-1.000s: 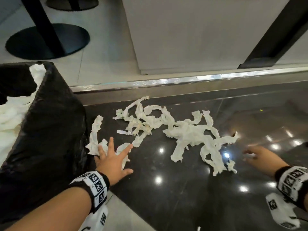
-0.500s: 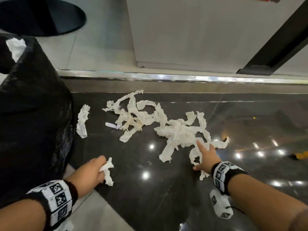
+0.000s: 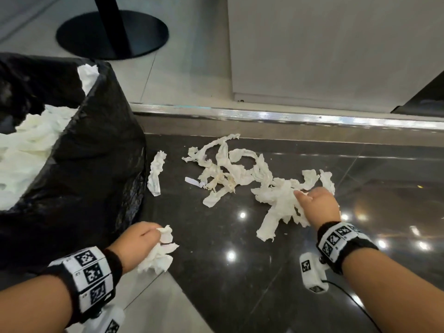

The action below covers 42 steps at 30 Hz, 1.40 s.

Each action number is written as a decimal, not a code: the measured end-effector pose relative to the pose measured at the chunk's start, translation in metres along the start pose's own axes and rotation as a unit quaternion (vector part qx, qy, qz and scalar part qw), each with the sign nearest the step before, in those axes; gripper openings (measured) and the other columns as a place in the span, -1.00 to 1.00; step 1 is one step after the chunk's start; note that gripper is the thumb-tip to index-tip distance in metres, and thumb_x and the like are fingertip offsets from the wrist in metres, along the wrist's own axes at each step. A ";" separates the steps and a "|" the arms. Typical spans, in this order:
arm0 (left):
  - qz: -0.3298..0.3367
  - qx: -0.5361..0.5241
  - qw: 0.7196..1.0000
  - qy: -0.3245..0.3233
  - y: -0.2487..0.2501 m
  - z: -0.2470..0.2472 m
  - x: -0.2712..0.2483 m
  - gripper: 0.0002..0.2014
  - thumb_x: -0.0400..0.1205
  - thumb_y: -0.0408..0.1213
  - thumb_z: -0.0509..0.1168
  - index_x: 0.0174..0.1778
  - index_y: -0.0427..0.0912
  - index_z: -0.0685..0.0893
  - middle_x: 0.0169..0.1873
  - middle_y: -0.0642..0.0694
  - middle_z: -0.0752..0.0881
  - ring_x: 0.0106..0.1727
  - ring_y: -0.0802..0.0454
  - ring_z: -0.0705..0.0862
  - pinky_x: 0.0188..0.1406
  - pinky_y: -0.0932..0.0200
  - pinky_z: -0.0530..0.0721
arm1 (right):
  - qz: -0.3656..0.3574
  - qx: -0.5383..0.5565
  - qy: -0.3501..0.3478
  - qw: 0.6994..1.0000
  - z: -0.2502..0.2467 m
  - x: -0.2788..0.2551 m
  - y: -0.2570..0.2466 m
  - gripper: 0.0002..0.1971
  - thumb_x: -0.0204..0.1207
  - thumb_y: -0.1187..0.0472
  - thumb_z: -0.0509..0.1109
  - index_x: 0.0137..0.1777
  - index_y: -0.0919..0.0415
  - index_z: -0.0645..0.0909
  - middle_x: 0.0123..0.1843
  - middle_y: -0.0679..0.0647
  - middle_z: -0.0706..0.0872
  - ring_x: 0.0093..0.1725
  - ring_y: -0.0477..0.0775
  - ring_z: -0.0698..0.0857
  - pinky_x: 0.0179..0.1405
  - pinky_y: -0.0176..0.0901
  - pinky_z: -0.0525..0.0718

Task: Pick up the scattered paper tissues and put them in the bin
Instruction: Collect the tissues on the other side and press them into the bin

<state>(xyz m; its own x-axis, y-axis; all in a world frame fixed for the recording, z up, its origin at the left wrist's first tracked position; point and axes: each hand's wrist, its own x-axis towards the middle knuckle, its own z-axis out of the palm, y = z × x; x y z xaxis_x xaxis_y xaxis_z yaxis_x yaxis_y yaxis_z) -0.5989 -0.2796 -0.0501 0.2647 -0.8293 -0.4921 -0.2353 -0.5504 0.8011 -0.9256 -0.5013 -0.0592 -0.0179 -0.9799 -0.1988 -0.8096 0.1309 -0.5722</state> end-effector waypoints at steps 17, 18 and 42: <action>0.315 0.320 0.891 0.059 0.109 -0.089 -0.094 -0.83 0.36 -0.10 0.19 -0.16 0.23 0.54 -0.15 0.19 0.71 -0.07 0.33 0.62 -0.07 0.54 0.49 | -0.073 -0.082 -0.155 0.982 0.043 -0.025 -0.030 -0.83 0.44 0.29 0.39 -0.02 0.18 0.47 -0.10 0.17 0.65 -0.11 0.18 0.59 -0.11 -0.12 0.47; 0.309 0.283 0.900 0.123 0.123 -0.108 -0.105 -0.79 0.38 -0.11 0.23 -0.14 0.33 0.51 -0.10 0.23 0.73 -0.10 0.33 0.64 -0.14 0.60 0.48 | -0.068 -0.027 -0.146 0.987 0.035 -0.027 -0.040 -0.81 0.44 0.32 0.38 0.01 0.19 0.49 -0.09 0.18 0.67 -0.11 0.20 0.62 -0.10 -0.09 0.50; 0.231 0.025 0.890 0.392 0.047 -0.241 -0.136 -0.69 0.58 -0.31 0.31 -0.02 0.29 0.51 0.10 0.11 0.64 0.11 0.09 0.63 0.02 0.18 0.55 | -0.441 -0.040 -0.212 0.871 0.069 -0.187 -0.446 -0.46 0.47 0.03 0.40 0.45 -0.10 0.39 0.51 0.15 0.24 0.33 0.21 0.51 0.25 -0.08 0.55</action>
<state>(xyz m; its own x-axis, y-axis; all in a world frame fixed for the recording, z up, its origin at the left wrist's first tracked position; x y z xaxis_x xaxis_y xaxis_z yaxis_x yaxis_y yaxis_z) -0.4204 -0.1695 0.1372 0.6955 -0.6565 0.2919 -0.5250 -0.1871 0.8303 -0.5202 -0.3663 0.1781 0.8367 -0.5477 0.0049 -0.4371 -0.6731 -0.5965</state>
